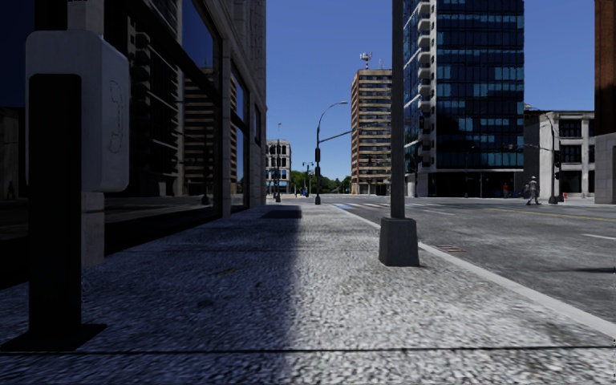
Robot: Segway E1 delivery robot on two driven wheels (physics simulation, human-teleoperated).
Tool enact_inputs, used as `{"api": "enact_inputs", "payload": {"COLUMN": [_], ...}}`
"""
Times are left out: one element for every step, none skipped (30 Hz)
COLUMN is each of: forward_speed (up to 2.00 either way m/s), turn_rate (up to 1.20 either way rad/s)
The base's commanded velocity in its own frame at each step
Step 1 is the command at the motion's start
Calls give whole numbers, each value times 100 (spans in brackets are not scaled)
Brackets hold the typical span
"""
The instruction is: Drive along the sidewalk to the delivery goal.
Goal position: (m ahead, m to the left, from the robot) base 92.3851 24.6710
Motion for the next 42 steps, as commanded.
{"api": "enact_inputs", "payload": {"forward_speed": [200,200,200,200,200,200,200,200,200,200,200,200,200,200,200,200,200,200,200,200,200,200,200,200,200,200,200,200,200,200,200,200,200,200,200,200,200,200,200,200,200,200], "turn_rate": [0,0,0,0,0,0,0,0,0,0,0,0,0,0,0,0,0,0,0,0,0,0,0,0,0,0,0,0,0,0,0,0,0,0,0,0,0,0,0,0,0,0]}}
